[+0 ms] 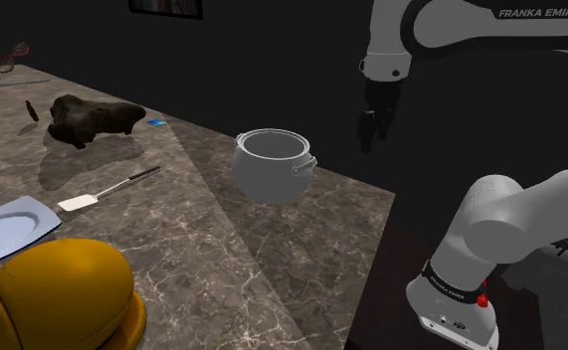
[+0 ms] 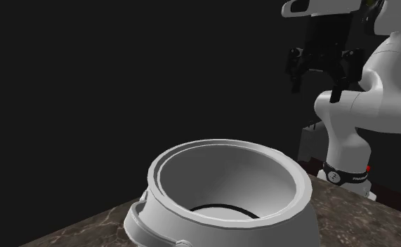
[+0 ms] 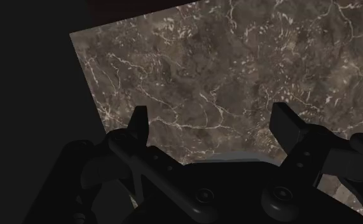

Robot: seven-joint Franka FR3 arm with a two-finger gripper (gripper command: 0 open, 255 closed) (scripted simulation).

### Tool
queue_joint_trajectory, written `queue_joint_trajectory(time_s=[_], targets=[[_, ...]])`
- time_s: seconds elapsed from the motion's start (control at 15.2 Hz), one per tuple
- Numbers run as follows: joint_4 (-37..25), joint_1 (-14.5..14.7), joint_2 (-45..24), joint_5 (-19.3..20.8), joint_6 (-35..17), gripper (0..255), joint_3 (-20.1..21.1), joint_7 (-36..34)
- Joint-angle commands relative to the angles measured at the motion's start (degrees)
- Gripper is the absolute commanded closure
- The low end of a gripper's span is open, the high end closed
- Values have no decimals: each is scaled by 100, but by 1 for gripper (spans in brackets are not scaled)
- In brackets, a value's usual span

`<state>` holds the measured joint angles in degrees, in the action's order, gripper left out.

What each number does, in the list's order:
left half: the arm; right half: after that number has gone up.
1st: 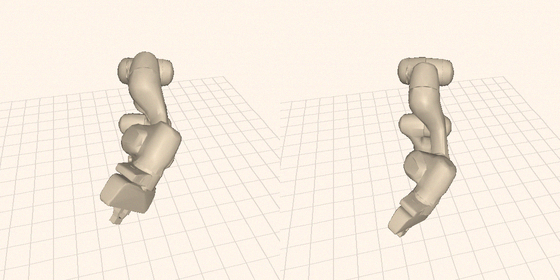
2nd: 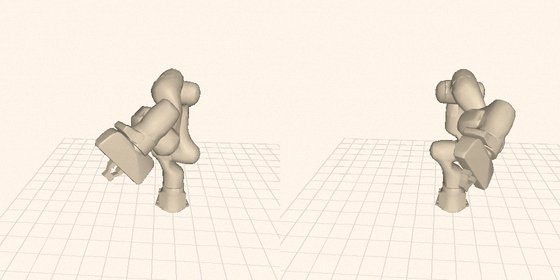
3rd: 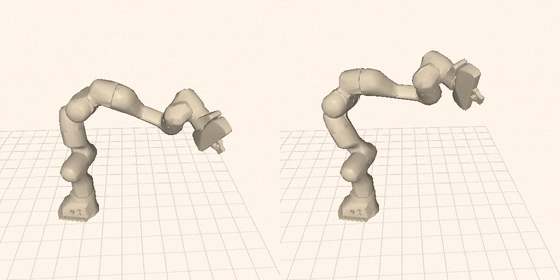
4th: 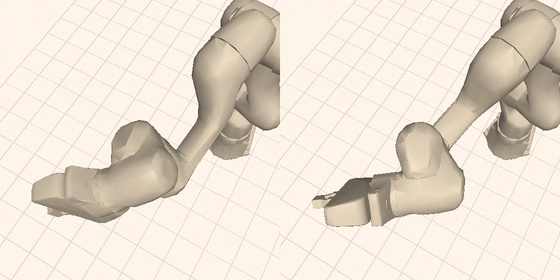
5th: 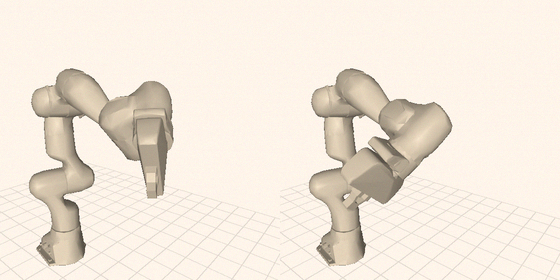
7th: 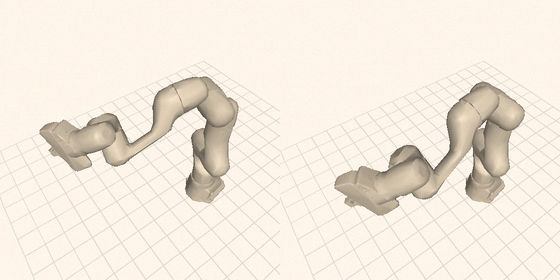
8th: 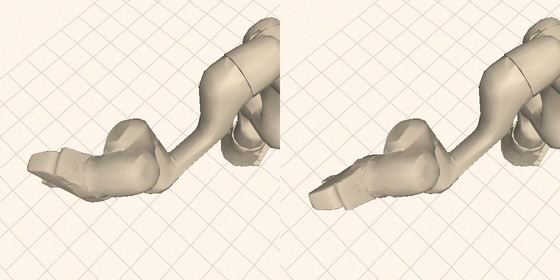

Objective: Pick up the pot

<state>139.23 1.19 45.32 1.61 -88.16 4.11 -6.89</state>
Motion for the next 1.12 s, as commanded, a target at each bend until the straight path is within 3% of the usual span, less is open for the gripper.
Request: queue_joint_trajectory(time_s=[0.0,0.53,1.06], targets=[[0,0,0,0,0,0,0,0],[-1044,-160,-1876,222,-797,0,-145,200],[-2550,-266,-3725,367,-1107,0,-239,370]])
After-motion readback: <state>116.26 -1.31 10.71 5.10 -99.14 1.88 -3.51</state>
